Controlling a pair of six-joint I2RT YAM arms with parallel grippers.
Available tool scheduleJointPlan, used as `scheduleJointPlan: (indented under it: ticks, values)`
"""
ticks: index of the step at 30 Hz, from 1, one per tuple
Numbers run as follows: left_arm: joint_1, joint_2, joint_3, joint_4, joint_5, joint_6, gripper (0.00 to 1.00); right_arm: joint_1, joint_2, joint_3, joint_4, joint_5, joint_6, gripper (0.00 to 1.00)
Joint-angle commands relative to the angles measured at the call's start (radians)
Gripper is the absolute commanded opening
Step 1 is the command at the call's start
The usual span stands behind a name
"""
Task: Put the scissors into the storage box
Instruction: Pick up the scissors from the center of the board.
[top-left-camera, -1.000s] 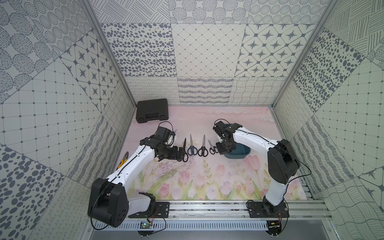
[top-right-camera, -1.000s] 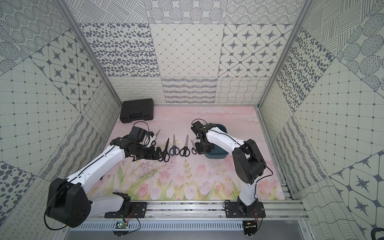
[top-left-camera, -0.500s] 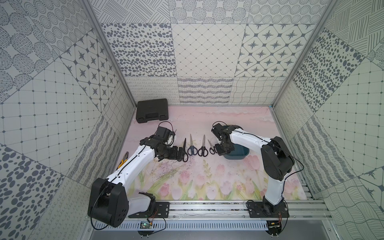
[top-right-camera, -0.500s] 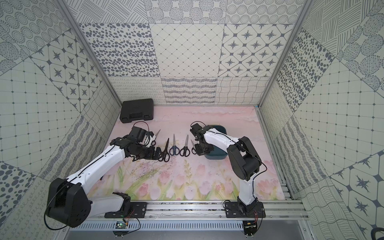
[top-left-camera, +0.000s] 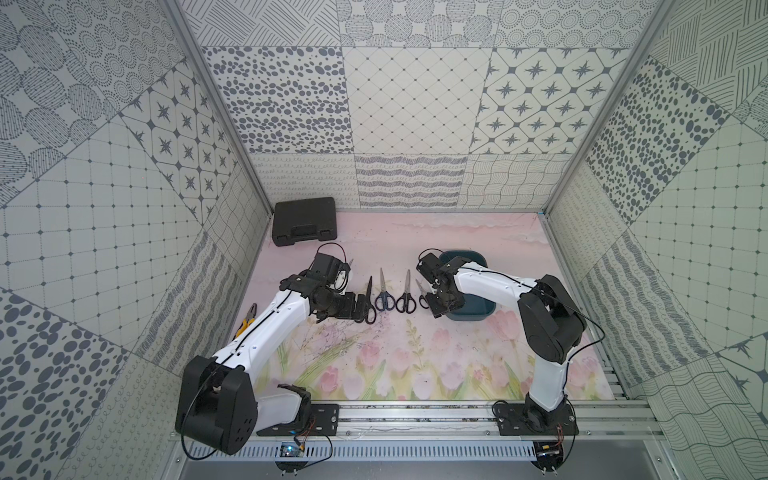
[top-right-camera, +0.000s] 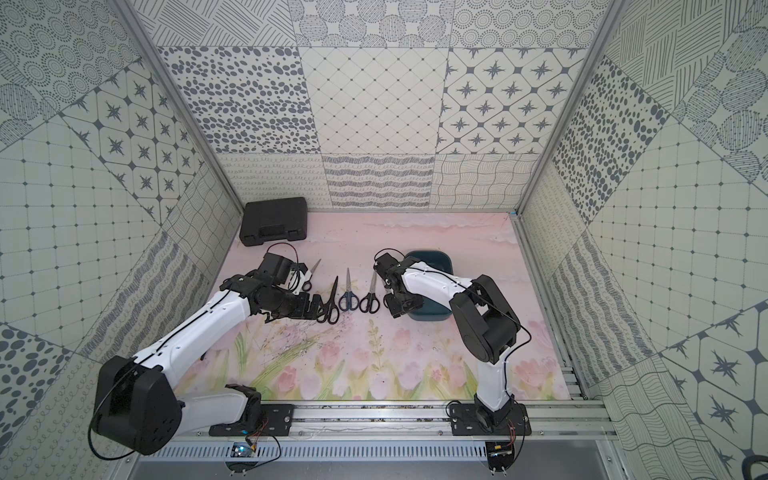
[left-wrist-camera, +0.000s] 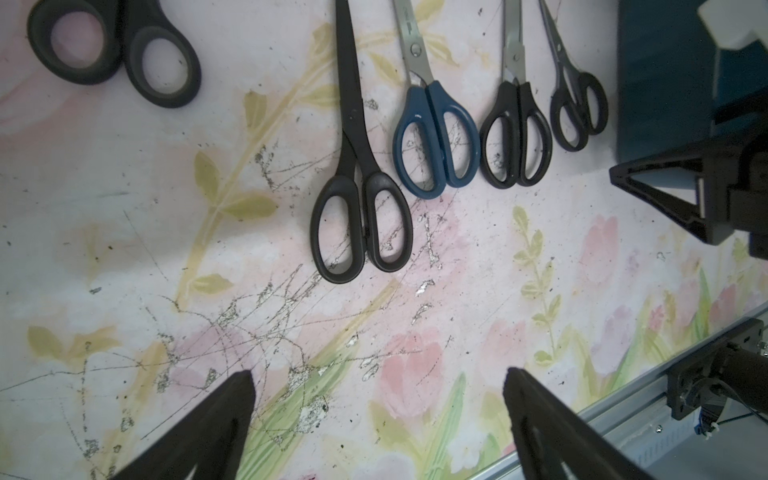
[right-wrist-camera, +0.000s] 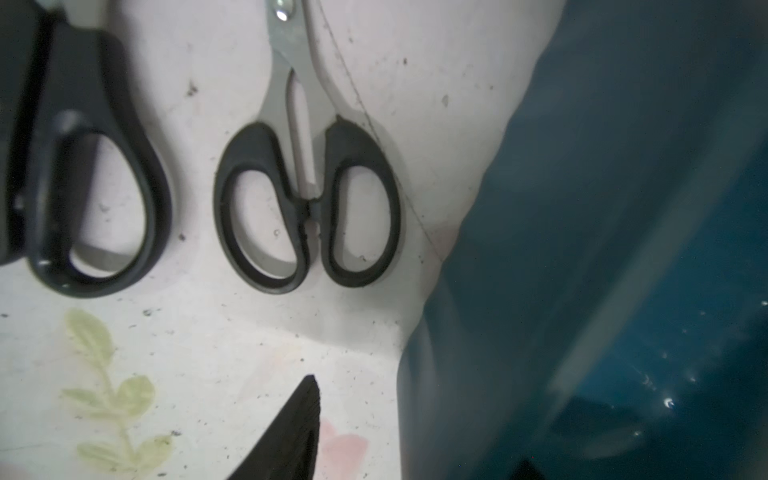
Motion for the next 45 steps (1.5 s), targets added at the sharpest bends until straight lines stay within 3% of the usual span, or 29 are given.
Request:
scheduleJointPlan:
  ticks: [1,6,10,21,27,45]
  values:
    - [0.011,-0.013,-0.001,-0.020,0.001,0.008,0.99,0.004,-0.067,0.090,-0.052,0.031,0.011,0.55]
    - [0.013,-0.034,-0.004,-0.012,-0.006,0.006,0.99,0.020,-0.089,0.169,-0.111,0.088,0.017,0.56]
    - [0.016,-0.048,-0.011,-0.002,-0.012,-0.005,0.99,0.044,-0.092,0.202,-0.093,0.063,0.018,0.55]
    - [0.035,-0.029,-0.006,-0.017,-0.015,-0.009,0.99,0.048,0.141,0.321,-0.091,-0.008,0.060,0.35]
    - [0.036,-0.026,-0.004,-0.016,-0.014,-0.009,0.99,0.036,0.207,0.344,-0.083,-0.021,0.064,0.30]
    - [0.038,-0.031,-0.004,-0.012,0.008,-0.009,0.99,0.002,0.313,0.316,-0.058,-0.068,0.100,0.29]
